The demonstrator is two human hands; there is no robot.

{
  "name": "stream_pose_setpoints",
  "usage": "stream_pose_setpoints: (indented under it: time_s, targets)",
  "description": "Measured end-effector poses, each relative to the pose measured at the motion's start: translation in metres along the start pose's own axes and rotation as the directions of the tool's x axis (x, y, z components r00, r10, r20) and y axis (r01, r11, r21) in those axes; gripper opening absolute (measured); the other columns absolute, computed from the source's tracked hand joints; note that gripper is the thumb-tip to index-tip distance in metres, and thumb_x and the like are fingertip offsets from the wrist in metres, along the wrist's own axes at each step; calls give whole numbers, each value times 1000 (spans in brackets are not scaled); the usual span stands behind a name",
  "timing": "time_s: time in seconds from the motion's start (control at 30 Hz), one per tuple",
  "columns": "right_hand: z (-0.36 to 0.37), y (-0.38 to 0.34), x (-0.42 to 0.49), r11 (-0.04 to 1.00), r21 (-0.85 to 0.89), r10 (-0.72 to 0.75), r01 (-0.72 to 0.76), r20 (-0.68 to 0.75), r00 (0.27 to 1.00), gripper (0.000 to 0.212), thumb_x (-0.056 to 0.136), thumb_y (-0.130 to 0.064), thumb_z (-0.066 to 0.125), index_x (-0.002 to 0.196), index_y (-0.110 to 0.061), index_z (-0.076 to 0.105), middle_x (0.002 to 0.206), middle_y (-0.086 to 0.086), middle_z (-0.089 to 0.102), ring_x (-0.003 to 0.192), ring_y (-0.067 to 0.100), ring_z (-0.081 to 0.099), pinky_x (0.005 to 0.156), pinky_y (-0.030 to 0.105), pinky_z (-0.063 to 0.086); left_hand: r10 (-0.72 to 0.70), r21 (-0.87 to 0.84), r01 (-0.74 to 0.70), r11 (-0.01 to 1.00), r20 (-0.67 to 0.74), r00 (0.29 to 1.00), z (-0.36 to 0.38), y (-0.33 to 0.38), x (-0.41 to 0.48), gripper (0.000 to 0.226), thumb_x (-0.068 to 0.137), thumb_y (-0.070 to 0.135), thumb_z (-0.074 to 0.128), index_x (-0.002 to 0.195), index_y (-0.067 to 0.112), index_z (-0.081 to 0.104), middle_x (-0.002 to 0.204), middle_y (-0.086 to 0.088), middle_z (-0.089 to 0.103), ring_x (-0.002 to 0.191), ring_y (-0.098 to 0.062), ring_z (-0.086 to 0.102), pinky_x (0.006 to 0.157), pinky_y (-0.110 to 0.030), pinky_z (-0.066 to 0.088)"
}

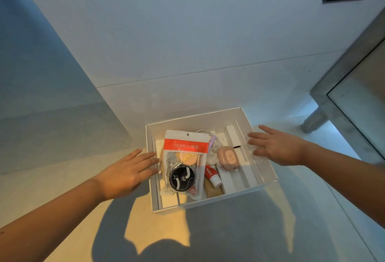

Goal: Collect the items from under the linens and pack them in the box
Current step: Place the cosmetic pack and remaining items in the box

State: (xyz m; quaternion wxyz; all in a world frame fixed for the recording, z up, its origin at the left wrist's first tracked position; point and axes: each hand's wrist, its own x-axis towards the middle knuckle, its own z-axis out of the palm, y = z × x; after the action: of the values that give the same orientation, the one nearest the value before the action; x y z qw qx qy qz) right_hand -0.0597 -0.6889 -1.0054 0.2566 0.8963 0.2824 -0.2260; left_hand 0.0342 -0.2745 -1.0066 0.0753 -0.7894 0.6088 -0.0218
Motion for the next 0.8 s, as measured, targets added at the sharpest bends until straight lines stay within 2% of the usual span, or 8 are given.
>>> stream_pose_setpoints:
  time_s: [0.07,0.17,0.33,0.47,0.63,0.8]
  targets:
    - [0,0,6,999,-14,-28,28,2,1000,38,94,-14,47,131,-19,48,142,10,37,140,27,16,106,43,-18,11,10,-11,1000,11,1000,1,1,1,66,37,20,93,100,20,73,109,-8,69,104,-27,64,83,-48,50]
    - [-2,-2,13,998,-36,-56,56,14,998,30,95,-10,43,123,-15,54,130,10,46,132,28,28,110,41,-14,48,34,-49,998,27,998,1,1,7,65,32,20,95,93,23,75,103,-7,71,103,-26,65,83,-46,51]
    - [-1,-7,12,998,-1,-65,65,7,998,28,96,-9,44,122,-11,55,128,11,48,127,27,35,115,39,-3,68,26,-68,997,18,998,3,0,10,58,28,19,97,81,24,76,88,-3,73,95,-23,68,82,-40,52]
    - [-4,-12,9,999,37,-40,39,25,999,29,97,-12,43,123,-14,55,126,8,49,124,24,38,114,36,-8,76,42,-77,996,13,997,5,1,11,47,30,19,96,71,24,75,83,-3,73,92,-23,69,84,-39,51]
    - [-3,-21,4,994,106,-25,28,-30,999,25,96,-14,48,119,-14,58,119,9,52,117,22,45,114,36,-6,102,65,-104,992,36,994,3,0,10,44,32,21,95,71,25,74,83,-2,73,92,-22,69,84,-39,51]
    - [-8,-26,3,998,66,-19,18,16,1000,27,95,-13,49,120,-14,58,120,9,51,117,23,43,113,38,-8,122,92,-127,988,53,991,3,1,11,41,33,22,95,67,25,72,80,-1,72,91,-22,69,84,-39,51]
